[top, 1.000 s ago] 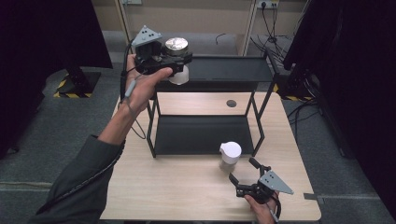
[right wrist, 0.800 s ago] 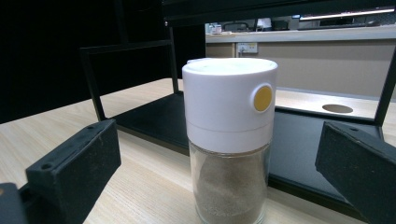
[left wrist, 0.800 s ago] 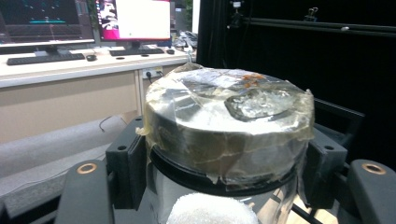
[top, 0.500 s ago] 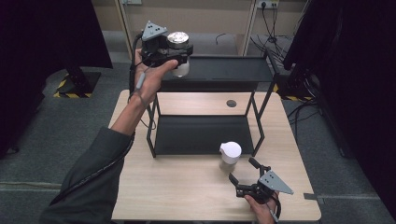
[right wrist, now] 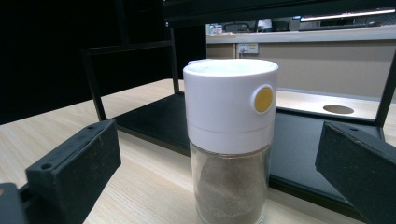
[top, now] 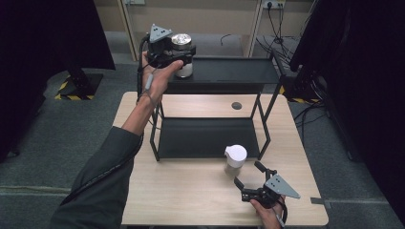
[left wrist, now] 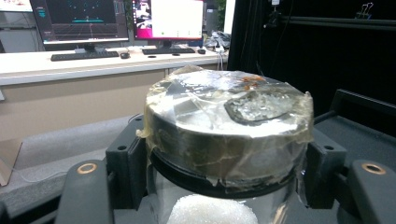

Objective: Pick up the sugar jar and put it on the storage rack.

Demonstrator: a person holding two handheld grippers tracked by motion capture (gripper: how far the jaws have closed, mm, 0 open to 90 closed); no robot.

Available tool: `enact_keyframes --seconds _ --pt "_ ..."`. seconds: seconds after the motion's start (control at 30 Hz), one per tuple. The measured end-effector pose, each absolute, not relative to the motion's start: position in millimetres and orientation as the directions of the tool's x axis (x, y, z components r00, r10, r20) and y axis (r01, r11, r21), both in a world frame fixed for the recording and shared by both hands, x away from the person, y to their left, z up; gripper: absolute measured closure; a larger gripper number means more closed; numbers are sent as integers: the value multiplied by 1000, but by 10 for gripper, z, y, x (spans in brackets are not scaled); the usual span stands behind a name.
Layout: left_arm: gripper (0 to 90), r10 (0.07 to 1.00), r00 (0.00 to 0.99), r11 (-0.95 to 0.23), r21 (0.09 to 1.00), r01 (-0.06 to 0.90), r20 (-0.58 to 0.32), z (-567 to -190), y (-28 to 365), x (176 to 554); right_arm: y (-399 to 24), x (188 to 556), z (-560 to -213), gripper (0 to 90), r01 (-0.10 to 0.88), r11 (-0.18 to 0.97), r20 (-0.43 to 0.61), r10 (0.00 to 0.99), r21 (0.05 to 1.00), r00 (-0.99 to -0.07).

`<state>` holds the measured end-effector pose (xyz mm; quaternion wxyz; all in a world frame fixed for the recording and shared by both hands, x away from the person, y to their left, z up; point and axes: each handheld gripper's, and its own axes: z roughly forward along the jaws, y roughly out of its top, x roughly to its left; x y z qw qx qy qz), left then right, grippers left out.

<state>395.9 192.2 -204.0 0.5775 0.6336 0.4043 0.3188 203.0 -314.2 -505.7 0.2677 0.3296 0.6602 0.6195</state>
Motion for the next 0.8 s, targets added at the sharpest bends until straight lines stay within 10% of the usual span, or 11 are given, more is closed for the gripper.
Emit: enact_keyframes --seconds 0.33,0.57,0.8 --pt "310 890 454 -23 992 122 -35 -2105 1883 3957 -3140 2030 -5056 3 105 15 56 766 994 -640" --pt "4 905 422 8 993 115 -56 -2083 1848 3892 -3142 2033 -5057 3 107 14 58 765 994 -641" --pt "0 909 410 21 990 143 -78 -2037 1854 3846 -3139 2036 -5057 3 109 14 59 765 994 -642"
